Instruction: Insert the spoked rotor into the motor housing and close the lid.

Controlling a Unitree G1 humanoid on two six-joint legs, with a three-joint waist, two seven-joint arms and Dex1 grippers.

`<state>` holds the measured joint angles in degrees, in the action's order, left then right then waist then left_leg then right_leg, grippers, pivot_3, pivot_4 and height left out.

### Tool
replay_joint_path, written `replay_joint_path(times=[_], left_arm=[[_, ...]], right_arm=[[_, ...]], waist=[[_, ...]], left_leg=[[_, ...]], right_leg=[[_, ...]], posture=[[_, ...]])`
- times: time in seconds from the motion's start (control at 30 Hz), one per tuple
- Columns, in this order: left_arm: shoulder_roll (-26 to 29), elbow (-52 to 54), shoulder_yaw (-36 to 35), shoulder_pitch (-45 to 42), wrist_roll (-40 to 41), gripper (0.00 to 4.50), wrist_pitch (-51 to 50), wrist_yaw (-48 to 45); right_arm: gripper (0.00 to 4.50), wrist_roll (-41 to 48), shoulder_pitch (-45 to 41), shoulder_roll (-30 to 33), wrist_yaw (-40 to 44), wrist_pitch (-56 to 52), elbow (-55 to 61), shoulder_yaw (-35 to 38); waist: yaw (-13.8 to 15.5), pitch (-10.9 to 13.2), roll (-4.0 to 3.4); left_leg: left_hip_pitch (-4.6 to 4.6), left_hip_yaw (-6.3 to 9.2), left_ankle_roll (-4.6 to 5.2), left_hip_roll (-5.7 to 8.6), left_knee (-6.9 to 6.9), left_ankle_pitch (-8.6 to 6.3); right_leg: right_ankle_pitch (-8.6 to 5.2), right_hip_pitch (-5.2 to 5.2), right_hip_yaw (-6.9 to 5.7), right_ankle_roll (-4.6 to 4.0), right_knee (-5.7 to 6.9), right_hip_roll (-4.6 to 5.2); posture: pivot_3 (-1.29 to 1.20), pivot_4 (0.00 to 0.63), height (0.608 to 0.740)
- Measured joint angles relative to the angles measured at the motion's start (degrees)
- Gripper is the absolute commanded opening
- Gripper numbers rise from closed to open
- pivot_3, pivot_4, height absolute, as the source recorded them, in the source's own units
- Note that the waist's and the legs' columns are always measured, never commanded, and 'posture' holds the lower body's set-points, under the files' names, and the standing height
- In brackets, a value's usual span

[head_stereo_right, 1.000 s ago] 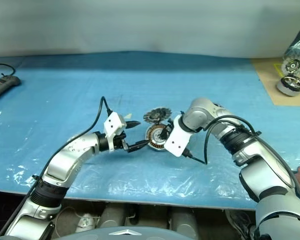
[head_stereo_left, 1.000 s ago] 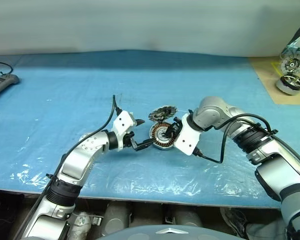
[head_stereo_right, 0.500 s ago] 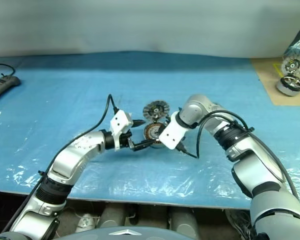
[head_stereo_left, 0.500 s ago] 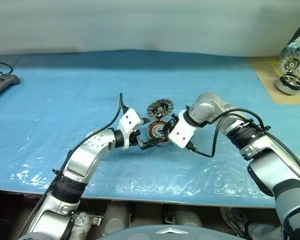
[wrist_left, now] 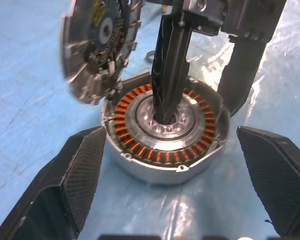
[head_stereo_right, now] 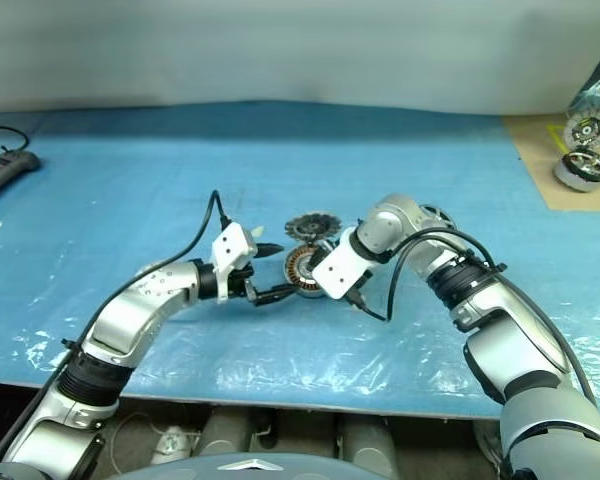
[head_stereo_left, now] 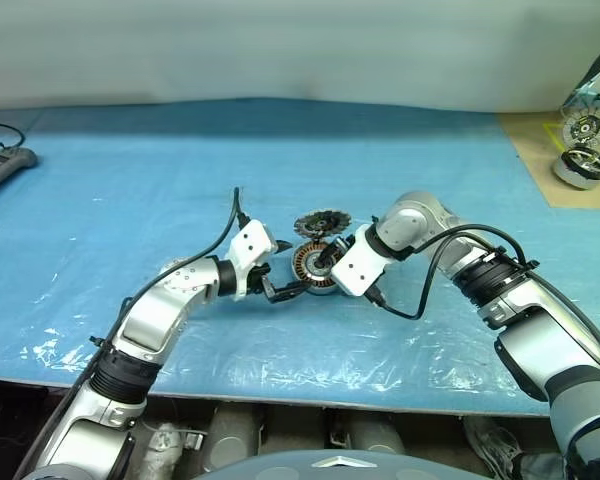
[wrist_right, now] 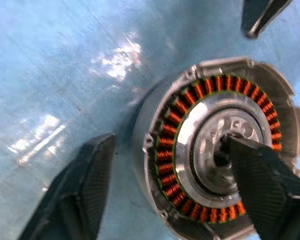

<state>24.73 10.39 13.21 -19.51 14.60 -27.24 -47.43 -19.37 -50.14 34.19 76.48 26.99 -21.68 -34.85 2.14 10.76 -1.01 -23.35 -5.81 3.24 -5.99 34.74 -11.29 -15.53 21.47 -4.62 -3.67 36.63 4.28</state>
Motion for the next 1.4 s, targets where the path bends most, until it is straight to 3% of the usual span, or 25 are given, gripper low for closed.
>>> replay_joint_path(times=[0.3,0.5,0.67,0.8,0.97,1.13,1.3,1.4], left_arm=[[-2.0,-4.2,0.8,-0.6,-2.0,4.5,5.0,0.2],[-5.1,-4.4,2.2,-0.7,-2.6,4.5,5.5,1.8],[-6.5,-3.1,2.0,-0.6,-2.5,4.5,3.0,4.5],[-7.5,-2.7,0.4,-0.3,-2.5,4.5,1.8,8.2],[-7.2,0.1,-0.6,1.9,-2.4,4.5,1.6,10.5],[-7.1,1.7,-1.0,3.4,-2.2,4.5,0.9,11.6],[-4.7,5.6,-1.8,6.9,0.9,4.5,-1.9,9.4],[-0.4,8.1,-2.8,11.1,4.2,4.5,-1.9,4.8]], right_arm=[[3.63,4.8,5.2,2.9,-0.7,-5.2,12.0,5.2],[3.63,11.1,14.7,5.4,-2.2,-21.8,24.8,13.0],[3.63,16.6,26.1,6.2,-8.2,-38.4,30.8,21.9],[3.63,19.8,33.9,3.6,-16.4,-47.8,33.1,29.1],[3.63,23.2,39.8,-7.0,-30.2,-51.5,33.6,36.8],[3.63,23.3,40.1,-12.5,-40.1,-49.8,29.2,38.3],[3.63,22.8,40.6,-13.1,-41.9,-48.3,27.4,35.5],[3.63,22.6,40.7,-13.1,-42.0,-47.9,26.4,33.9]], waist=[[0.2,0.0,0.04],[0.3,0.0,0.07],[0.4,0.0,0.07],[0.3,0.0,0.07],[0.1,0.0,-0.03],[0.2,0.0,-0.04],[0.2,0.0,-0.05],[0.0,0.0,-0.06]], left_leg=[[-0.05,0.0,0.01,0.0,-0.01,-0.01],[0.12,0.01,0.0,0.0,-0.11,-0.01],[0.18,0.02,-0.01,0.0,-0.21,-0.01],[0.22,0.01,-0.03,0.01,-0.4,0.01],[0.21,0.0,-0.08,0.01,-0.7,0.03],[0.18,0.0,-0.08,0.04,-0.72,0.03],[0.22,0.0,-0.09,0.04,-0.78,0.03],[0.25,-0.01,-0.11,0.04,-0.84,0.03]], right_leg=[[0.0,0.02,0.0,0.01,-0.06,0.0],[0.0,-0.14,0.0,0.01,-0.12,0.0],[0.0,-0.2,0.0,0.01,-0.28,0.0],[0.0,-0.22,0.0,0.02,-0.46,-0.01],[0.01,-0.21,-0.02,0.02,-0.77,-0.06],[0.02,-0.25,-0.02,0.04,-0.88,-0.06],[0.02,-0.27,-0.03,0.04,-0.9,-0.06],[0.02,-0.27,-0.02,0.04,-0.92,-0.06]], posture=[[0.0,0.15,0.74],[0.0,0.15,0.74],[0.0,0.15,0.74],[0.0,0.15,0.74],[0.0,0.15,0.74],[0.0,0.15,0.74],[0.0,0.15,0.74],[0.0,0.15,0.74]])
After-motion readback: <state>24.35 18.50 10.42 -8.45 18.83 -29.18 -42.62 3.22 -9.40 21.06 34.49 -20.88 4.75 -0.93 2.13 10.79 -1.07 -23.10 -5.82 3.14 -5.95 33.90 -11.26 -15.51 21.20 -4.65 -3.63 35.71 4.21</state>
